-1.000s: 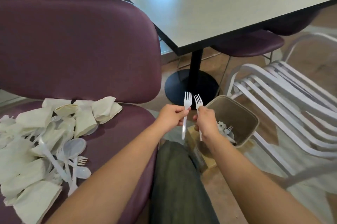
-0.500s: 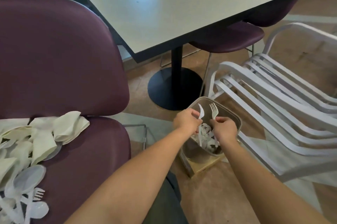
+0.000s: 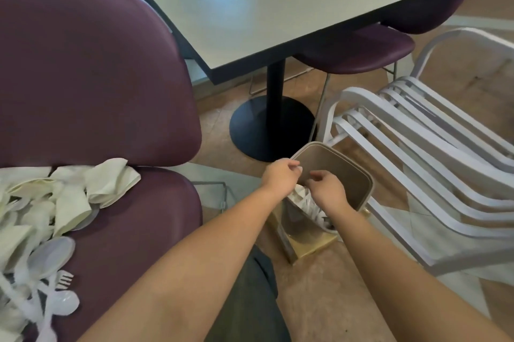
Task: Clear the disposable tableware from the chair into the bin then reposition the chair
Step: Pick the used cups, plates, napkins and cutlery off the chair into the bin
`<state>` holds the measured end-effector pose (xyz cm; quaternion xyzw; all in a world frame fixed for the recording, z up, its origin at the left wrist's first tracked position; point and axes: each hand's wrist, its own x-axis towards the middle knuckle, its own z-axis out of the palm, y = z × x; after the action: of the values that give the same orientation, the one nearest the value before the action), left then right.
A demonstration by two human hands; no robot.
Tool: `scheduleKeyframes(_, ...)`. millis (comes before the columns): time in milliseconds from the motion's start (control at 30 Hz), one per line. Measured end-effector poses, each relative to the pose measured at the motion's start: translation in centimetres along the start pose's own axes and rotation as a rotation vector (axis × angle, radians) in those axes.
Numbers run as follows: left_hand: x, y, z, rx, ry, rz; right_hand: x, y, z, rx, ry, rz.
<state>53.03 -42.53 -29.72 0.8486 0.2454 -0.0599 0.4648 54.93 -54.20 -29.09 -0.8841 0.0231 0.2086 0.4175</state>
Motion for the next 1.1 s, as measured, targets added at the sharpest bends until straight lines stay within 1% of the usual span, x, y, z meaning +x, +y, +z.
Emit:
scheduleKeyframes(100, -1.3, -0.5, -3.0, -0.007, 0.063, 0.041, -1.6, -1.9, 1.0, 0.034, -0.026, -0.074)
scheduleKeyframes(233, -4.7, -2.9, -8.4, -0.006, 0.156, 0.046, -5.0, -5.2, 3.4, 0.057, -0.074, -0.197)
scheduleKeyframes(333, -7.9, -5.5, -12.2, -0.018, 0.233, 0.004, -7.5, -7.5, 6.2, 0.062, -0.109, -0.275)
scheduleKeyframes(533, -14.6, -11.5, -17.8, -0.021, 0.395, -0.062, -13.5, -10.9, 12.6, 0.042, -0.256, -0.407)
scheduleKeyframes(667, -19.0, -15.7, -20.2, -0.013, 0.476, -0.124, -16.7, -11.8, 16.6, 0.025, -0.315, -0.431)
scheduleKeyframes(800, -23.8, -20.0, -22.7, -0.082, 0.579, -0.174, -20.3, -11.9, 20.5, 0.012, -0.398, -0.441)
scheduleKeyframes(900, -27.2, -23.4, -24.3, -0.075, 0.648, -0.239, -22.8, -12.0, 23.1, -0.029, -0.462, -0.451)
scheduleKeyframes(967, -28.5, -25.2, -25.0, 0.026, 0.693, -0.255, -23.8, -11.9, 24.3, -0.054, -0.503, -0.437)
scheduleKeyframes(1067, -30.5, -27.6, -26.1, 0.347, 0.738, -0.339, -25.5, -11.5, 26.4, -0.067, -0.563, -0.405)
scheduleKeyframes(1100, -31.3, -28.4, -26.4, 0.408, 0.756, -0.363, -26.1, -11.3, 27.3, -0.088, -0.575, -0.408)
